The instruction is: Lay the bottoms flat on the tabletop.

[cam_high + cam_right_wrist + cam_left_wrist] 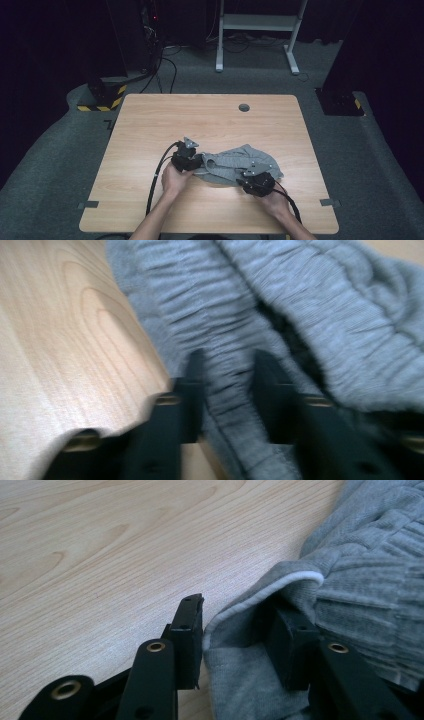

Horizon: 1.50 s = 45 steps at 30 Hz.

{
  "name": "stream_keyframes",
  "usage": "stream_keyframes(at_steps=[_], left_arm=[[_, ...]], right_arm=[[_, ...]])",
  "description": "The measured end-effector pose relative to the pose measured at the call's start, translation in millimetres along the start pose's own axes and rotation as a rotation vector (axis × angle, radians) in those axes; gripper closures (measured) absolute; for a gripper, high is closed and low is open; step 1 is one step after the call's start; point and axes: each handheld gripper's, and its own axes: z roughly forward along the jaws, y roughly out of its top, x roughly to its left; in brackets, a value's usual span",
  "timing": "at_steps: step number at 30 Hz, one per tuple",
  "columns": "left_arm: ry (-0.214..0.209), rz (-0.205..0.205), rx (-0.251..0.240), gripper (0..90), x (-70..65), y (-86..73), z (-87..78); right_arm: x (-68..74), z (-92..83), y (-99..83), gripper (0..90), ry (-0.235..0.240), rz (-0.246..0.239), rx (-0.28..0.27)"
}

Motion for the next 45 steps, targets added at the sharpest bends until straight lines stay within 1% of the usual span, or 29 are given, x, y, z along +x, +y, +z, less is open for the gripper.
stream_keyframes(at_steps=[1, 2, 5, 6, 8, 9, 12, 14, 15, 17, 19, 23, 25, 28, 29, 30, 31, 32, 33, 34, 35, 36, 37, 39, 40, 42, 43, 44, 45], left_arm=[[0.001, -0.001, -0.003, 60.3, 0.1, -0.1, -0.3], [0.001, 0.001, -0.003, 60.2, 0.4, -0.2, -0.7], [0.0, -0.006, -0.006, 60.1, 0.9, -1.1, -1.3], [0.001, -0.005, -0.006, 60.1, 1.1, -1.2, -1.0], [0.0, -0.008, -0.003, 60.3, 1.0, -1.4, 0.5], [-0.001, -0.007, 0.0, 60.5, 1.3, -1.4, 0.9], [0.001, -0.007, 0.005, 60.6, 0.8, -1.6, 2.7], [0.002, -0.006, 0.006, 60.6, 0.4, -1.7, 3.0], [0.002, -0.002, 0.006, 60.5, 0.5, -1.8, 2.5], [0.005, 0.001, 0.004, 60.4, 0.9, -1.9, 1.5], [0.004, 0.0, 0.004, 60.1, 1.5, -2.1, 0.3], [0.001, -0.008, -0.005, 59.8, 1.5, -3.7, -1.1], [-0.007, -0.007, -0.01, 59.1, 2.3, -4.5, -1.8], [-0.022, -0.018, -0.018, 58.1, 2.9, -4.4, -2.7], [-0.031, -0.024, -0.024, 58.0, 2.9, -4.2, -3.2], [-0.036, -0.027, -0.028, 58.1, 2.9, -4.1, -3.5], [-0.04, -0.027, -0.031, 58.1, 3.3, -3.9, -4.0], [-0.047, -0.035, -0.035, 58.4, 3.4, -3.8, -4.6], [-0.049, -0.036, -0.037, 59.5, 3.8, -3.7, -5.0], [-0.054, -0.038, -0.041, 59.5, 4.7, -3.5, -5.3], [-0.06, -0.044, -0.042, 60.6, 5.4, -3.5, -5.6], [-0.059, -0.045, -0.044, 61.5, 6.6, -3.2, -5.8], [-0.06, -0.053, -0.048, 61.9, 6.8, -3.2, -5.7], [-0.052, -0.059, -0.053, 62.3, 7.8, -3.2, -5.2], [-0.049, -0.053, -0.05, 62.2, 8.6, -3.1, -4.7], [-0.048, -0.063, -0.051, 61.5, 7.7, -3.3, -3.0], [-0.044, -0.063, -0.054, 60.8, 7.3, -3.2, -2.6], [-0.044, -0.065, -0.055, 60.1, 7.1, -3.1, -2.5], [-0.044, -0.066, -0.06, 59.8, 7.0, -2.9, -2.6]], right_arm=[[1.4, -2.1, 0.5, 81.2, -0.015, -0.012, -0.01], [1.4, -4.8, 1.3, 85.5, -0.018, -0.017, -0.025], [2.6, -8.4, 2.9, 84.6, -0.031, -0.022, -0.037], [3.1, -9.4, 3.9, 77.8, -0.029, -0.03, -0.044], [7.4, -9.2, 5.7, 58.2, -0.024, -0.034, -0.055], [11.1, -7.2, 6.3, 50.7, -0.019, -0.037, -0.057], [17.5, 2.5, 8.1, 41.2, -0.005, -0.037, -0.04], [18.2, 9.7, 9.2, 40.6, -0.019, -0.031, -0.029], [17.9, 12.6, 9.6, 41.7, -0.032, -0.029, -0.023], [16.2, 15.7, 10.3, 49.3, -0.059, -0.026, -0.03], [15.8, 12.9, 11.6, 63.4, -0.074, -0.023, -0.041], [16.8, 3.3, 13.9, 84.1, -0.088, -0.048, -0.07], [15.3, -4.6, 16.9, 86.3, -0.098, -0.064, -0.093], [6.7, -17.9, 28.7, 87.2, -0.105, -0.076, -0.11], [3.4, -21.0, 32.7, 87.2, -0.101, -0.071, -0.113], [-2.6, -25.5, 40.0, 87.3, -0.089, -0.055, -0.113], [-7.4, -27.4, 44.9, 87.2, -0.083, -0.056, -0.112], [-13.7, -29.4, 51.5, 87.2, -0.072, -0.049, -0.101], [-26.4, -30.7, 64.5, 87.1, -0.064, -0.036, -0.076], [-26.4, -30.7, 64.5, 87.1, -0.064, -0.036, -0.076], [-33.3, -30.0, 70.7, 87.1, -0.06, -0.033, -0.062], [-39.5, -28.4, 76.5, 86.9, -0.062, -0.033, -0.053], [-46.2, -25.4, 82.6, 86.8, -0.054, -0.031, -0.031], [-57.1, -17.3, 92.5, 86.6, -0.07, -0.049, 0.003], [-62.9, -11.9, 97.2, 86.3, -0.066, -0.05, 0.035], [-75.0, -0.3, 103.0, 84.5, -0.052, -0.029, 0.074], [-82.8, 6.6, 104.3, 79.7, -0.06, -0.011, 0.088], [-89.7, 12.9, 104.2, 76.9, -0.052, 0.028, 0.102], [-94.7, 17.7, 103.3, 75.1, -0.055, 0.039, 0.111]])
